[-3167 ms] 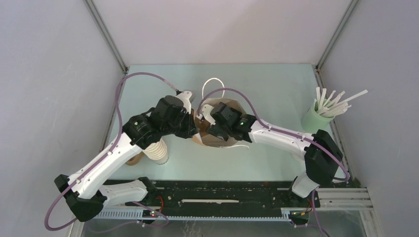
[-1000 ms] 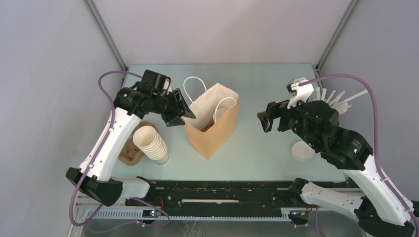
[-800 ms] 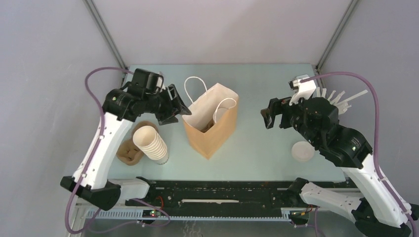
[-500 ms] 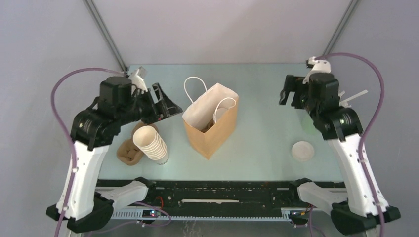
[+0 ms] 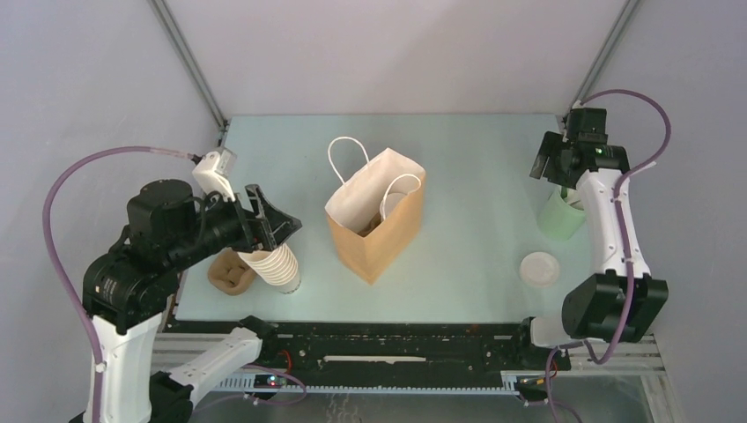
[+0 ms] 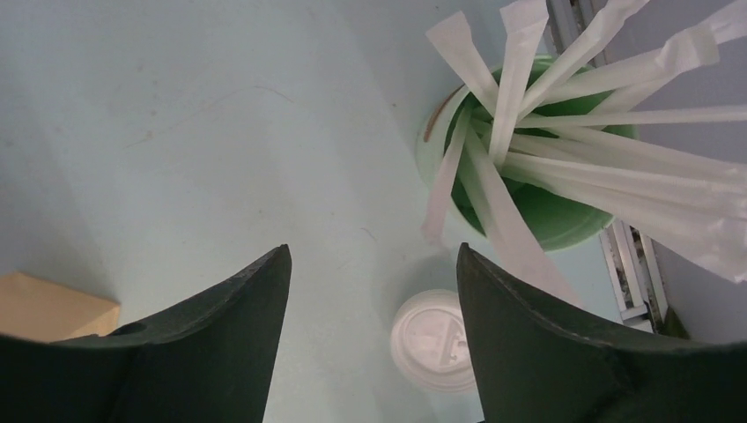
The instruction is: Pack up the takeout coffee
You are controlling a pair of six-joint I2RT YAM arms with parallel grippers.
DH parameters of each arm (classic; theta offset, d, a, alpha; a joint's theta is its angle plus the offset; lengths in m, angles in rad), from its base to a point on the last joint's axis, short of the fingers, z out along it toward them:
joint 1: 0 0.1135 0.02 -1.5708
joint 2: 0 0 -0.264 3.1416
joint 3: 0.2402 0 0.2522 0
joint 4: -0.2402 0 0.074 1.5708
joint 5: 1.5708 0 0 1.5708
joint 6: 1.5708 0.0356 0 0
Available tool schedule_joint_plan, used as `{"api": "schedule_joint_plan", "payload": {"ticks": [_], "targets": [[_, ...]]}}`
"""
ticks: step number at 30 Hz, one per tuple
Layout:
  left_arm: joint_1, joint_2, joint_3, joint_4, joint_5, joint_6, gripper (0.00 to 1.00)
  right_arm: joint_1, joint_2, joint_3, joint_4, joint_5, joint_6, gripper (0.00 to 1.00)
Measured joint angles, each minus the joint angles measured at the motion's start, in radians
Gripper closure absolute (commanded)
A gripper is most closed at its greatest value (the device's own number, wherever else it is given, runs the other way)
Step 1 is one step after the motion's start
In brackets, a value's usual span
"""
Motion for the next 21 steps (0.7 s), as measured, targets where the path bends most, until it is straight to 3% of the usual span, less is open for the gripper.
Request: {"api": "schedule_joint_plan", "payload": {"ticks": [4, 7, 12, 16, 21], "targets": [[0.0, -0.004, -0.008, -0.014, -0.025, 0.024, 0.23, -0.009, 0.051, 0.0, 0.001, 0.029, -0.028, 0.35], [0.0, 0.001, -0.008, -0.015, -0.04, 0.038, 0.23, -0.01, 0.09, 0.0, 0.023, 0.058, -0.057, 0.53], [0.0, 0.035, 0.014, -0.021, -0.055, 0.038, 0.24, -0.01, 0.166, 0.029, 0.029, 0.109, -0.08, 0.68], [0.0, 0.062, 0.021, -0.021, -0.061, 0.034, 0.24, -0.007, 0.18, 0.039, 0.025, 0.143, -0.087, 0.97], [0.0, 0.08, 0.021, -0.008, -0.058, 0.006, 0.26, 0.018, 0.158, 0.096, 0.01, 0.227, -0.088, 1.0]]}}
